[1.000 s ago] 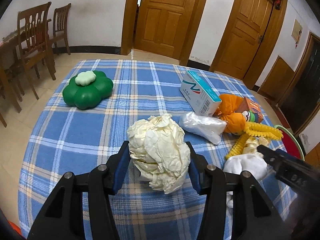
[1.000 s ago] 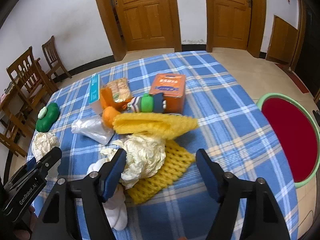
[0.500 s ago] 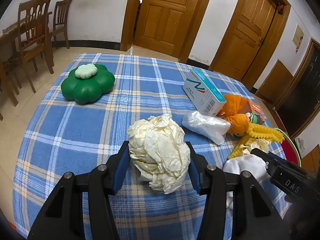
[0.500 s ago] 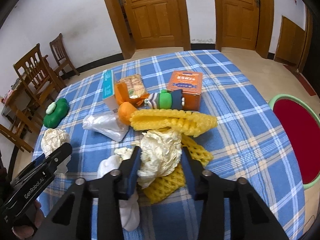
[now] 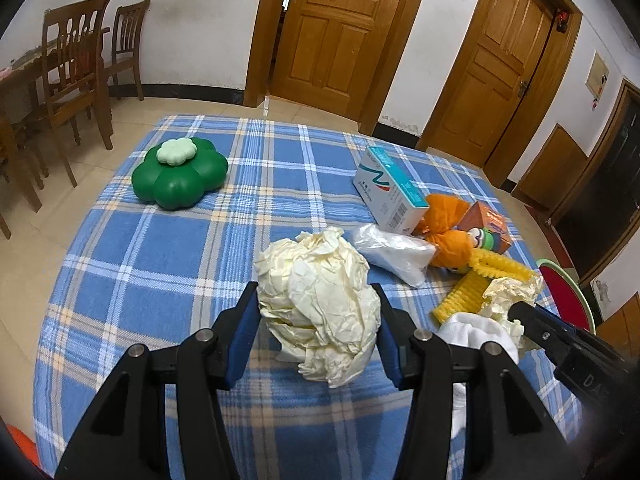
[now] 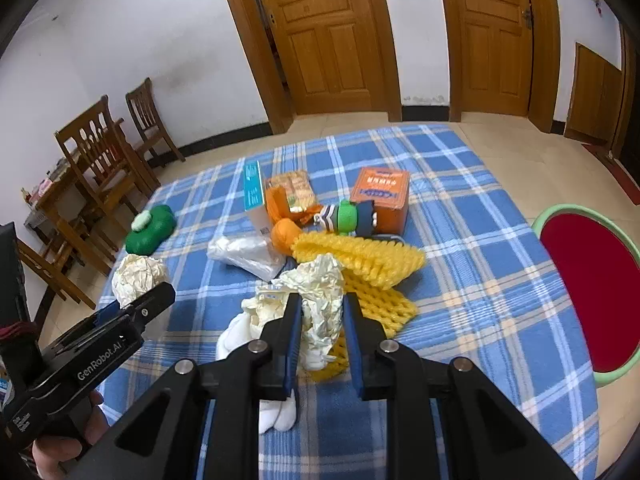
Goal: Collect trash
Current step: 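Carry both paper balls over the red bucket with both grippers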
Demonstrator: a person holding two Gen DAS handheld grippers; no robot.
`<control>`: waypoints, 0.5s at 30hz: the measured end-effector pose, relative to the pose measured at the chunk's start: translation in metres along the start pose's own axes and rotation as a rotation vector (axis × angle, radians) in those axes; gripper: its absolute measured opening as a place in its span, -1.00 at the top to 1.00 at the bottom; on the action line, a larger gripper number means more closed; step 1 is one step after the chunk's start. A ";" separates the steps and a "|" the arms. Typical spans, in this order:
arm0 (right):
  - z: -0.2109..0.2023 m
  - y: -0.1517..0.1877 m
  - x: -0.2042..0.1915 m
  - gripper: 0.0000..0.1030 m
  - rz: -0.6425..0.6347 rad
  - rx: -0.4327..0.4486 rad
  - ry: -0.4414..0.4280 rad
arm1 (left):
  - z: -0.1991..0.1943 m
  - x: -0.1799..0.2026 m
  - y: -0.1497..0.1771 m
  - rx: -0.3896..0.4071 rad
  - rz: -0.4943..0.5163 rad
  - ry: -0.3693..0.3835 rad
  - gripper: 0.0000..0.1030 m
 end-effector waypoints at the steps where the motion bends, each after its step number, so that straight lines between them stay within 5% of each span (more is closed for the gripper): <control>1: -0.004 -0.001 0.002 0.56 0.004 0.008 -0.004 | -0.002 0.002 0.000 0.003 0.003 -0.003 -0.04; 15: -0.043 -0.006 0.038 0.56 0.068 0.086 -0.026 | -0.031 0.043 -0.005 0.032 0.056 0.011 -0.04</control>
Point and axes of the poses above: each gripper's, at about its wrist camera, not at the fingertips, and z roughly the way its jaws point, x to its right, y to its underside, the point moved 9 cm from there along z, roughly the way its jaws point, and after that the axes turned 14 degrees about y, right-handed, at the moved point
